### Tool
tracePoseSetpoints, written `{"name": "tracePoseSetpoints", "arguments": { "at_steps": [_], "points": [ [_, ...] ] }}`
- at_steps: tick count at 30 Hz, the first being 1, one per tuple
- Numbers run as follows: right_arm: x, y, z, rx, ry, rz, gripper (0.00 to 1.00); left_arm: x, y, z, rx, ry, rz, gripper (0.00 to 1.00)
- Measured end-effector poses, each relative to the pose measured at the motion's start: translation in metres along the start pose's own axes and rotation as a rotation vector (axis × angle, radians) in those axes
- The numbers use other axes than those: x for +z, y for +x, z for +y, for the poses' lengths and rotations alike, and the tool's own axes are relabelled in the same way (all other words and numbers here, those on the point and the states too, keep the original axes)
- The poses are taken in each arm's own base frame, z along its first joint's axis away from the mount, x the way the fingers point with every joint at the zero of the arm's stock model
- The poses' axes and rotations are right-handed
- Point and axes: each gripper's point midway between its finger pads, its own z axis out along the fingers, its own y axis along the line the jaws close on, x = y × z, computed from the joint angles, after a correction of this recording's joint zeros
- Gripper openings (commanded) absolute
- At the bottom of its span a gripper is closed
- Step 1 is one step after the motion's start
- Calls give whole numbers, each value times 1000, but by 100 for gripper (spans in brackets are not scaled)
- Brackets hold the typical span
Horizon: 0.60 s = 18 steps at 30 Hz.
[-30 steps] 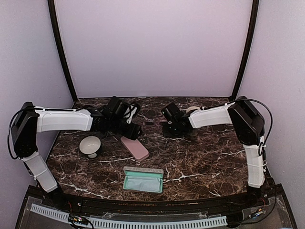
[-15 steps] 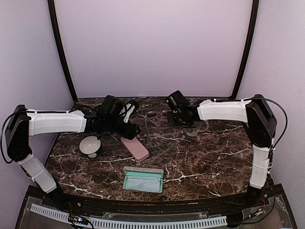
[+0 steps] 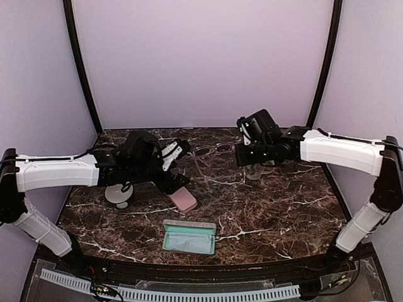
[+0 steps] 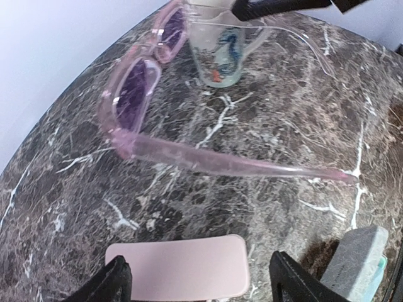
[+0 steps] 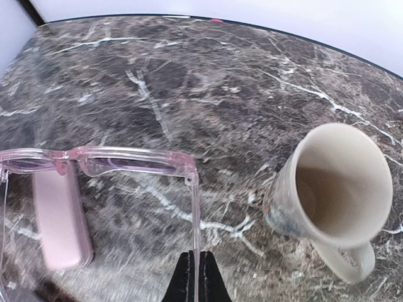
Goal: Organize the sunglasses
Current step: Fold the left temple of the sunglasses on the sunglasses.
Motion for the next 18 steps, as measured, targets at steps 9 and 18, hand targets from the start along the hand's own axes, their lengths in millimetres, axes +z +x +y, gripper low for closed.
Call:
{"name": "tracePoseSetpoints", "arguments": {
  "at_steps": [9,18],
  "points": [
    [-56,19,29,-100,-126,-18,0,9,4,-38,206,82,52,99],
    [-52,50,34,-150,-126,36,0,5,4,-39,227,100,60,99]
  ]
}}
